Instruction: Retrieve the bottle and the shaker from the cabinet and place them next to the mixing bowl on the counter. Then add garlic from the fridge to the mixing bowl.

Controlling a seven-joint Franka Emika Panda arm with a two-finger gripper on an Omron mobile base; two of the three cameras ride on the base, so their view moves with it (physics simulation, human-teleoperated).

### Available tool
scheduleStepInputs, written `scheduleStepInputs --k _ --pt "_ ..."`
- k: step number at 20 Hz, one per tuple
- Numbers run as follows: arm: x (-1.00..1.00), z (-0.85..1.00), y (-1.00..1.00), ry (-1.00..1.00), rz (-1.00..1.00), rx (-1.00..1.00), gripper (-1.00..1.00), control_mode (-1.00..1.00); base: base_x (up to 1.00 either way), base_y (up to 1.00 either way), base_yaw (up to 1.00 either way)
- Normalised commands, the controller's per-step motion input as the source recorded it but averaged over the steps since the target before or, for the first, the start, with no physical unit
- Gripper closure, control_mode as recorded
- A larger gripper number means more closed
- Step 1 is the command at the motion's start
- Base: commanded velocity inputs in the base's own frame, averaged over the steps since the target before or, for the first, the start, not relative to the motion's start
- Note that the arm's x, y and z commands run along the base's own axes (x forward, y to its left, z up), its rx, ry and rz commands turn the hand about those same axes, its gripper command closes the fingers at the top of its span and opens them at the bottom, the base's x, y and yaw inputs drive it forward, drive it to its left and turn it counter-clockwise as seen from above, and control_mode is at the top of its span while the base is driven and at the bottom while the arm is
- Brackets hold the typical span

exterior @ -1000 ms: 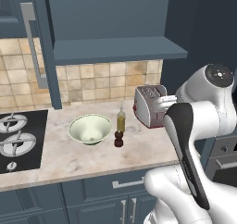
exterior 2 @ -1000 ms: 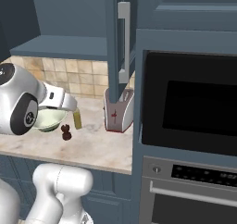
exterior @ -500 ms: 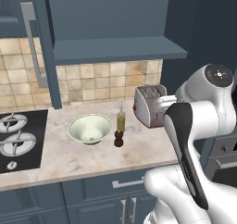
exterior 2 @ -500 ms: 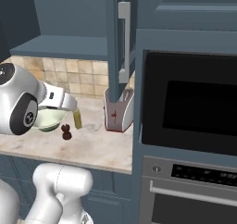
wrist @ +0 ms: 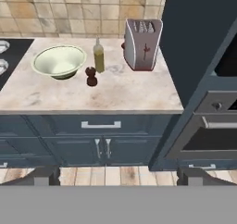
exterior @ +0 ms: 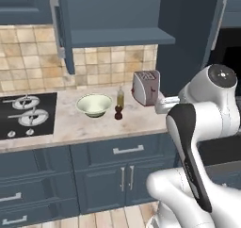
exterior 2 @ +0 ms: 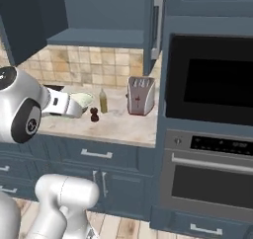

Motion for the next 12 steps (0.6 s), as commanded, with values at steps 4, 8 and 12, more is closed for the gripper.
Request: scheduleStepInputs --k 4,8,12 --pt "0.0 0.0 0.0 0.0 0.0 0.0 -1.0 1.0 -1.0 0.42 0.0" --pt "0.0 0.0 0.0 0.0 0.0 0.0 -1.0 1.0 -0.51 0.21 0.0" --pt "0.0 0.0 0.0 0.0 0.0 0.0 -1.0 1.0 -0.02 0.0 0.18"
